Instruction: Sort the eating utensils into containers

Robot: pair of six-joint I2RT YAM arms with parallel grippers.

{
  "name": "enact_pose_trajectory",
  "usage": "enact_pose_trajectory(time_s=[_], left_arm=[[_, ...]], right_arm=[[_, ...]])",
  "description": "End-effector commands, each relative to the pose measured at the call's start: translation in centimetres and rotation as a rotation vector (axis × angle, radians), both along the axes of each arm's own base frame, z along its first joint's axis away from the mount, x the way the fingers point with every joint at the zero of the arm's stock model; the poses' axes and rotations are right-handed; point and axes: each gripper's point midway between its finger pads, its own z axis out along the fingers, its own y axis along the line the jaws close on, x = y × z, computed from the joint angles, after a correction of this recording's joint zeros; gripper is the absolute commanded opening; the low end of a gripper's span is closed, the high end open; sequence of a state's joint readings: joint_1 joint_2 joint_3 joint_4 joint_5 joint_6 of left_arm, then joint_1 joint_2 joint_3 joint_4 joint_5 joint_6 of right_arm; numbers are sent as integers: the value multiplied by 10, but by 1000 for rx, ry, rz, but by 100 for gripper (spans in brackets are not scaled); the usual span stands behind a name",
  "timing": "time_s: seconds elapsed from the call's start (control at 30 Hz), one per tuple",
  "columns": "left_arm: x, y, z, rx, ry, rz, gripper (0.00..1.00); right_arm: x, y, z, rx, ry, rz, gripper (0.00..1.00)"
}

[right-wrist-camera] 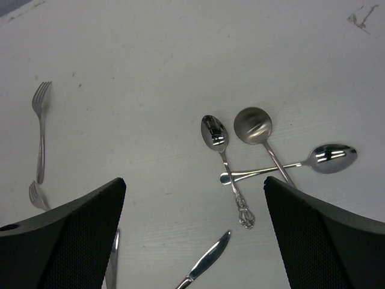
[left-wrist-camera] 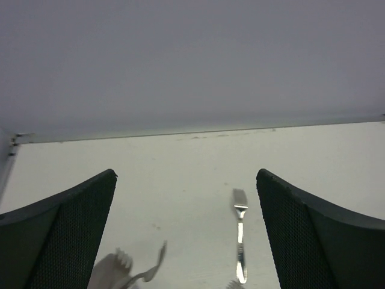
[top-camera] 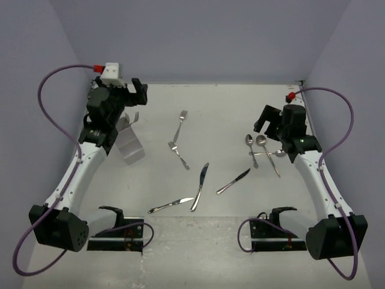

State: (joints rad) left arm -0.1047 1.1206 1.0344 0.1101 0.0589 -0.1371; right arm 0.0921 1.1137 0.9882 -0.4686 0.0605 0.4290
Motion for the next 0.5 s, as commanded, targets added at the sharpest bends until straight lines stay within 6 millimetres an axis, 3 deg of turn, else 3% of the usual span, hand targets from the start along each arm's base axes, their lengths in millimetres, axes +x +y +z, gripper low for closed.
enact_pose_trajectory(time_s=[0.0, 0.03, 0.07, 0.1, 0.17, 0.2, 0.3, 0.37, 0.4, 0.47], left_arm=[[-5, -57, -64, -72, 324, -18, 100], [-13, -97, -86, -34, 395, -75, 100], [-14, -107, -86, -31, 408, -64, 100], [-16, -129, -107, -61, 485, -74, 100], [-22, -133, -134, -87, 604, -23, 100], [-28, -134, -162, -117, 713, 33, 100], [-40, -138, -209, -120, 853, 116, 100], [-44, -136, -231, -95, 895, 160, 100], [-47, -136, -252, -78, 953, 187, 100], [-46, -137, -267, -65, 988, 203, 100]], right_arm=[[1, -1, 10, 13, -45, -14, 99], [1, -1, 9, 12, -43, -15, 99], [1, -1, 9, 11, -42, -17, 99], [2, -2, 8, 10, -41, -20, 99], [1, -5, 7, 4, -34, -39, 99], [1, -6, 7, 5, -33, -42, 99], [-1, -8, 5, 5, -22, -63, 99], [-1, -8, 3, 3, -19, -62, 99], [0, -9, 1, 0, -14, -67, 99], [0, -8, 0, 0, -14, -63, 99]])
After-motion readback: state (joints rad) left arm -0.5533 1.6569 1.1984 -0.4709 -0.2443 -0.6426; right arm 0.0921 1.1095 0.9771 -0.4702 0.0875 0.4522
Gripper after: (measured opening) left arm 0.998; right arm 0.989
